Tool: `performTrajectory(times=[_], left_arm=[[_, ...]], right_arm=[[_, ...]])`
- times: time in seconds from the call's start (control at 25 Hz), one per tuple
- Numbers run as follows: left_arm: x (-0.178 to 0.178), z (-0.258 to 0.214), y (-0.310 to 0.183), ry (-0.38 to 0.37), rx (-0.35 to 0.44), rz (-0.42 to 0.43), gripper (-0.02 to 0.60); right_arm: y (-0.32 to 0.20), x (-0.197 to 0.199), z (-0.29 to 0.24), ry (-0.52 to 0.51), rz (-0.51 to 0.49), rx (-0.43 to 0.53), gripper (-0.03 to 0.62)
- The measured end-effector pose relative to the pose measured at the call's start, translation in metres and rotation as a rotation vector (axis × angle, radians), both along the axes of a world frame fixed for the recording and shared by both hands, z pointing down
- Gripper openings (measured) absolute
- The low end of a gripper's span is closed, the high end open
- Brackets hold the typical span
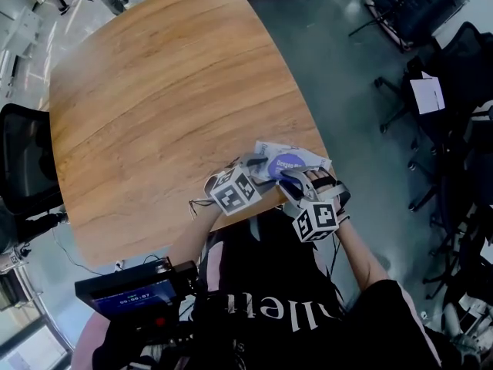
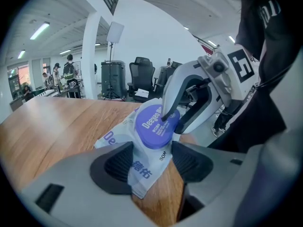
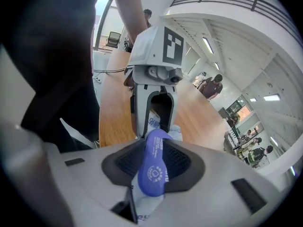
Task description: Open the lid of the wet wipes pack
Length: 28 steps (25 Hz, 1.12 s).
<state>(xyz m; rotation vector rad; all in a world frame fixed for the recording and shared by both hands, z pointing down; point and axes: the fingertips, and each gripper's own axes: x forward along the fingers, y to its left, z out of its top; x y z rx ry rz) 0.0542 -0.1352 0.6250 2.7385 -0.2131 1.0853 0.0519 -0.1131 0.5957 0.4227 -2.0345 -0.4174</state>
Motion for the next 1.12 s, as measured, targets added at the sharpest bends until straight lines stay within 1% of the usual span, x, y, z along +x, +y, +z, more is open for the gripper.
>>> performTrajectory(times=[0.12, 0.36, 0.68, 1.12], left_arm=[[0.001, -0.001, 0.000, 0.000, -0.003, 0.002, 0.252], [0.001, 0.001, 0.004, -0.011, 0.015, 0.019, 0.252], [0.002, 0.003, 0.007, -0.077, 0.061, 0.099, 0.252], [0.000, 0.005, 0.010, -0.115, 0.076, 0.139, 0.252]], right_arm=[[-0.001, 0.002, -0.003, -0.014, 0.004, -0.002, 0.120], [-0.002, 0.005, -0.007, -0.016, -0.002, 0.002, 0.120], [-0.002, 0.008, -0.010, -0.019, -0.034, 0.000, 0.120], [-0.005, 0.006, -0.017, -0.051, -0.025, -0.003, 0.120]])
